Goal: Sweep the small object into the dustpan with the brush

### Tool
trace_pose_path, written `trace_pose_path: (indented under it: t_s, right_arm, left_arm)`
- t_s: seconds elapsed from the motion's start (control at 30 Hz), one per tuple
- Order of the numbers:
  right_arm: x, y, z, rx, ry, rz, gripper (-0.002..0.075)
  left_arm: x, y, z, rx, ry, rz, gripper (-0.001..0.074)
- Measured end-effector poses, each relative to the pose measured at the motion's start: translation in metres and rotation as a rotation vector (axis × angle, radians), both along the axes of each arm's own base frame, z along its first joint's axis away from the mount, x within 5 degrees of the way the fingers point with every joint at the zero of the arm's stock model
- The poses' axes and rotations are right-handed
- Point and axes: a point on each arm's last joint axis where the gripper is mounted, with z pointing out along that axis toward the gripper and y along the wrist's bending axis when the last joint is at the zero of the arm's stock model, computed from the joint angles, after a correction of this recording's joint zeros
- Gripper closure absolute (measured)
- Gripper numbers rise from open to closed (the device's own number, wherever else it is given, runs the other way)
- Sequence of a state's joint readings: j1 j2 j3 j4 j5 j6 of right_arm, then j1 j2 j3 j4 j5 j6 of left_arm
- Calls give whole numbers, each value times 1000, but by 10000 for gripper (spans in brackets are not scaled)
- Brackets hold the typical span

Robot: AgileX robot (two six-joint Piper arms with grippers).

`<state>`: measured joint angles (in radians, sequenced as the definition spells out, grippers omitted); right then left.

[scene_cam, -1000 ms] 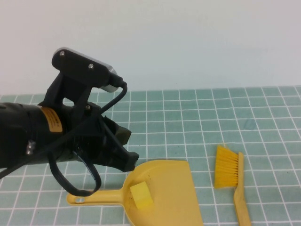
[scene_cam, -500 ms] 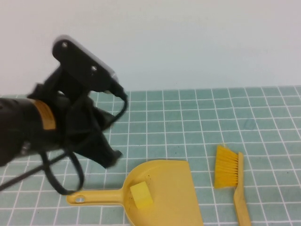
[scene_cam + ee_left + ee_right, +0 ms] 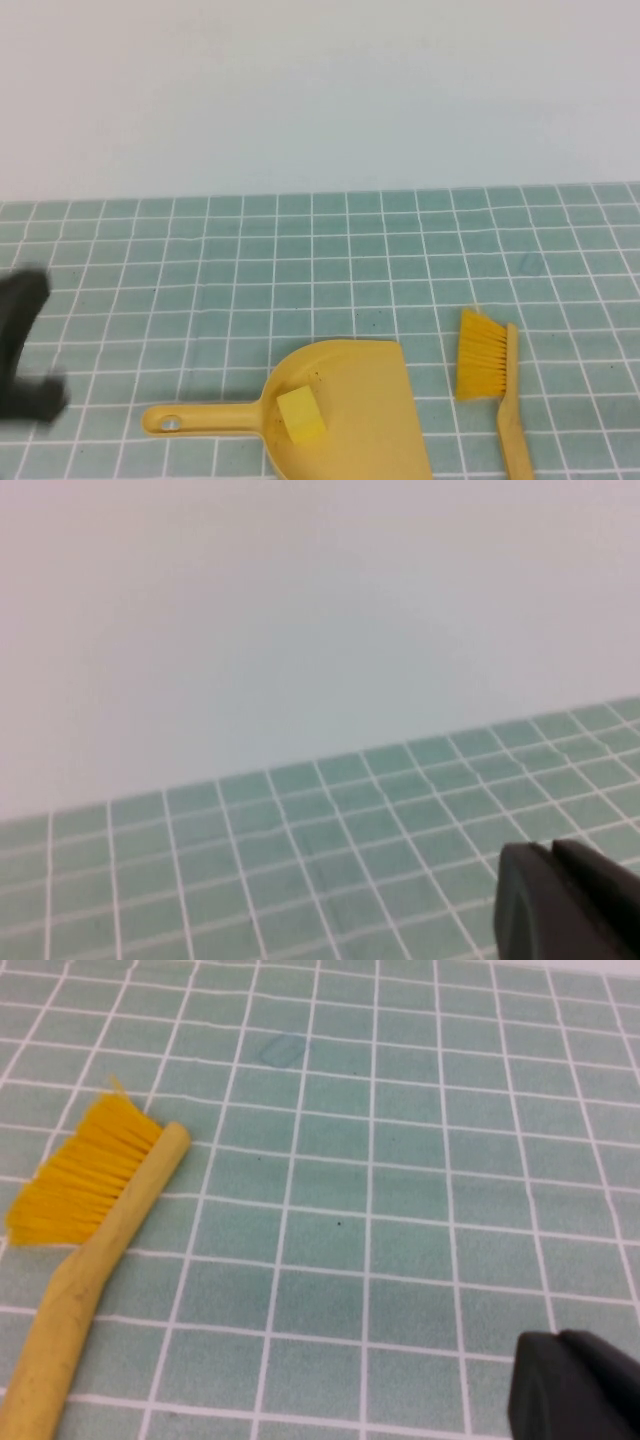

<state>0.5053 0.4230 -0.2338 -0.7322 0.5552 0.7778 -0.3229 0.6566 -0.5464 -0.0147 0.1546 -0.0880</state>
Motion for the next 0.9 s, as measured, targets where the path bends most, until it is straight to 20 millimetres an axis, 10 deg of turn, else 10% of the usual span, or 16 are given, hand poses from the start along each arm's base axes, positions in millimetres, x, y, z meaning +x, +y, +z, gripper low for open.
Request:
trace_pose_path:
  t_s: [0.37, 0.9]
  right_arm:
    - [0, 0, 0, 6, -3, 0, 727]
    - [0, 0, -1, 6, -2, 2, 727]
  left_arm:
    - [-76, 32, -119, -201, -147, 130, 736]
    - [-82, 33, -145, -171, 119, 187, 735]
